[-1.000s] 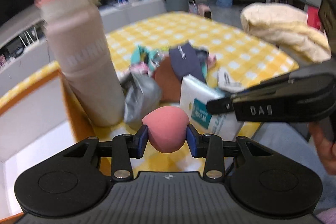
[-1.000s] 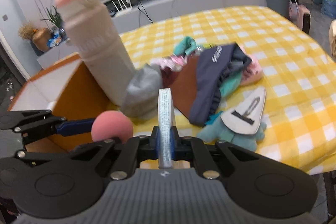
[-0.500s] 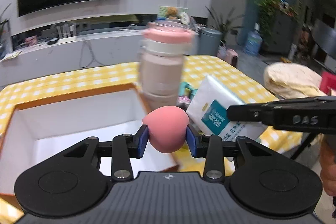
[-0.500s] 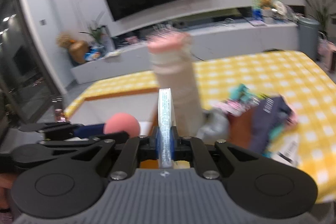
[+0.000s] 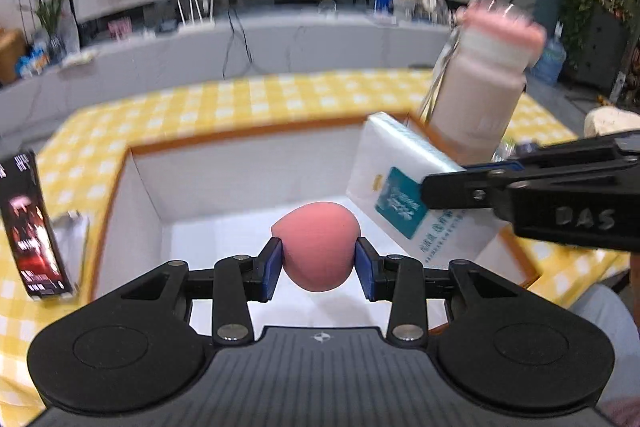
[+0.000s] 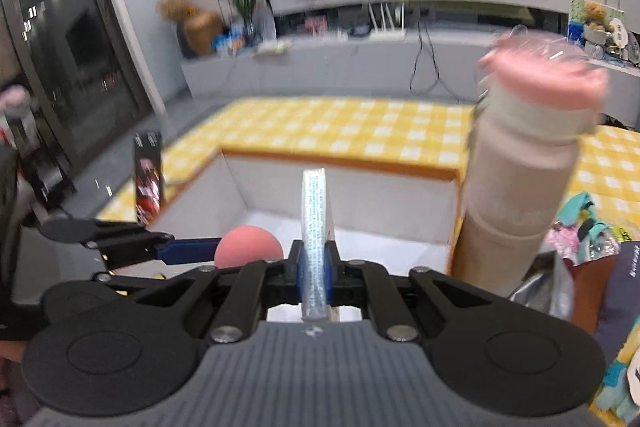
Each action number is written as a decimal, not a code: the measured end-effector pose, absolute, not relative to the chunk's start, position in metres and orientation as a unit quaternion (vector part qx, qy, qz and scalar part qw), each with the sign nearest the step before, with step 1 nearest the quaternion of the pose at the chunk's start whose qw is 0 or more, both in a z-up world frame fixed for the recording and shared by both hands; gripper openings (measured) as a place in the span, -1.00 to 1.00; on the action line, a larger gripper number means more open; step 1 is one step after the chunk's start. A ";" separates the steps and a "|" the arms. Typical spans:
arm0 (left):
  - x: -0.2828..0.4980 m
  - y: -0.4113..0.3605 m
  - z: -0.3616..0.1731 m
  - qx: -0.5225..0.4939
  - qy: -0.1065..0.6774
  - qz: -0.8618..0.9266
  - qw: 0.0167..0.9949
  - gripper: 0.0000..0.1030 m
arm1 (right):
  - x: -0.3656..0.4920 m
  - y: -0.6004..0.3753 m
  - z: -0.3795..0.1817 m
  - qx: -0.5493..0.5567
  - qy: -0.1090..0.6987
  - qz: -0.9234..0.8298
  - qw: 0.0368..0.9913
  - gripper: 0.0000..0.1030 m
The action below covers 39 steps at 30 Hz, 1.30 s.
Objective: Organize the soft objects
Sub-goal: 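Carry the pink ball and tissue pack into the box with both tools, then open both tools to drop the items in the box and withdraw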
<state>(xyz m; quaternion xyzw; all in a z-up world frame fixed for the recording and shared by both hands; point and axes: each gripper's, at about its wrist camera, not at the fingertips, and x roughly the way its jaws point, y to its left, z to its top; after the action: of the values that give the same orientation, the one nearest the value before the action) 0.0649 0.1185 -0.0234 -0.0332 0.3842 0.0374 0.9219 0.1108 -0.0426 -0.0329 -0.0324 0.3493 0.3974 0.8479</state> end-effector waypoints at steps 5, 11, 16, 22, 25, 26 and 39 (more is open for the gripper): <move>0.083 0.128 -0.045 -0.040 0.427 0.031 0.903 -0.14 | 0.123 -0.005 -0.063 -0.117 0.390 0.375 0.833 -0.86; 0.089 0.136 -0.052 -0.044 0.452 0.013 0.891 -0.13 | 0.137 0.010 -0.083 -0.181 0.428 0.350 0.813 -0.84; 0.095 0.140 -0.056 -0.039 0.468 0.008 0.883 -0.12 | 0.137 0.017 -0.094 -0.219 0.437 0.346 0.800 -0.81; 0.098 0.140 -0.059 -0.043 0.477 0.007 0.878 -0.12 | 0.130 0.015 -0.089 -0.245 0.411 0.335 0.812 -0.41; 0.102 0.137 -0.060 -0.043 0.482 0.005 0.875 -0.11 | 0.126 0.004 -0.081 -0.241 0.394 0.327 0.825 -0.22; 0.103 0.135 -0.060 -0.042 0.484 0.004 0.874 -0.10 | 0.124 0.000 -0.078 -0.237 0.390 0.325 0.828 -0.20; 0.107 0.119 -0.061 -0.011 0.487 0.015 0.873 0.08 | 0.097 -0.034 -0.056 -0.194 0.336 0.319 0.865 0.02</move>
<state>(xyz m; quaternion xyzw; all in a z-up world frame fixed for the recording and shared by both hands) 0.1075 0.1191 -0.0613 -0.0110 0.4866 0.0145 0.8735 0.0972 -0.0341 -0.0559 -0.1935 0.3358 0.3194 0.8647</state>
